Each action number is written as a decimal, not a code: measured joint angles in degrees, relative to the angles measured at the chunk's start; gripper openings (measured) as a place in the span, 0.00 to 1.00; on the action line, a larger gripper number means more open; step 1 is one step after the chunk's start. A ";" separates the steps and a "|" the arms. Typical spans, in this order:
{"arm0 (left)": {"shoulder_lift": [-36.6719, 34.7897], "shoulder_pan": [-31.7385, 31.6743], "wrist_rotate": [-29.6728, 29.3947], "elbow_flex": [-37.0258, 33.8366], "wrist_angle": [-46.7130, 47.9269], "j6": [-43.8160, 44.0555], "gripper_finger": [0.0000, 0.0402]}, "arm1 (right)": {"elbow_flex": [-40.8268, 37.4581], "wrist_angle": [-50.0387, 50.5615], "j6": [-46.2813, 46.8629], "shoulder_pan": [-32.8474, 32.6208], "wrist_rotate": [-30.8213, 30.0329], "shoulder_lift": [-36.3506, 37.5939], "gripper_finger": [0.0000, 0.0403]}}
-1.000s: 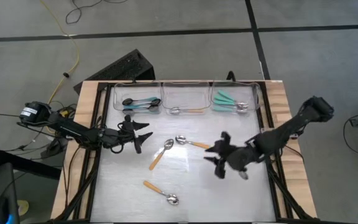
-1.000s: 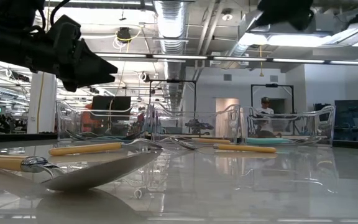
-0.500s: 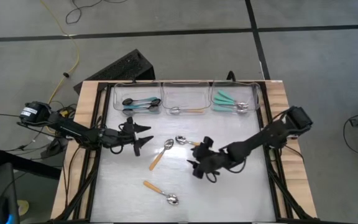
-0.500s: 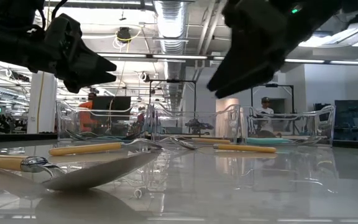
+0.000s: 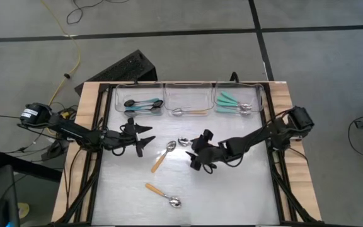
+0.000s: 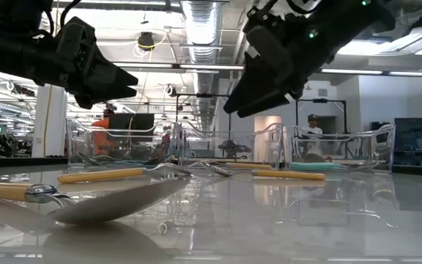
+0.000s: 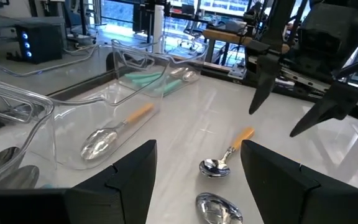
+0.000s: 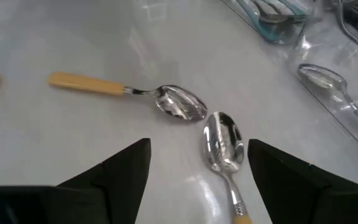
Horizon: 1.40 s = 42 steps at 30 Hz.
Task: Sort silverware by color (type)
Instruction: Put the middle right yellow spoon into the top center transparent bin
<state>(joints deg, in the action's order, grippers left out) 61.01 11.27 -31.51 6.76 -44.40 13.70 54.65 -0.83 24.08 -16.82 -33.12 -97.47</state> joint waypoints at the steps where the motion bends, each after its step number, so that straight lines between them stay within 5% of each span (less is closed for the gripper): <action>1: 0.00 0.00 -0.02 0.00 0.00 -0.12 0.54 | 0.00 -0.71 -0.72 0.17 0.08 0.00 0.74; 13: 0.00 0.00 -1.53 0.00 -0.34 -2.46 0.54 | 0.00 -5.32 -18.48 2.20 6.43 4.90 0.74; 20: -0.02 -0.02 -0.09 0.00 -2.67 -4.38 0.54 | -2.29 -1.03 -17.09 2.59 4.88 12.67 0.74; 31: 0.00 0.00 3.76 -0.02 -4.49 -2.55 0.54 | -17.83 -7.63 -10.19 0.75 0.75 26.94 0.74; 42: 0.00 0.00 5.84 -0.02 -7.98 -4.25 0.54 | -24.20 -21.14 -12.10 0.56 0.02 22.91 0.74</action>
<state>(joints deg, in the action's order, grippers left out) 61.01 11.27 -25.67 6.74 -52.39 9.45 30.45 -21.97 11.99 -16.26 -33.10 -74.56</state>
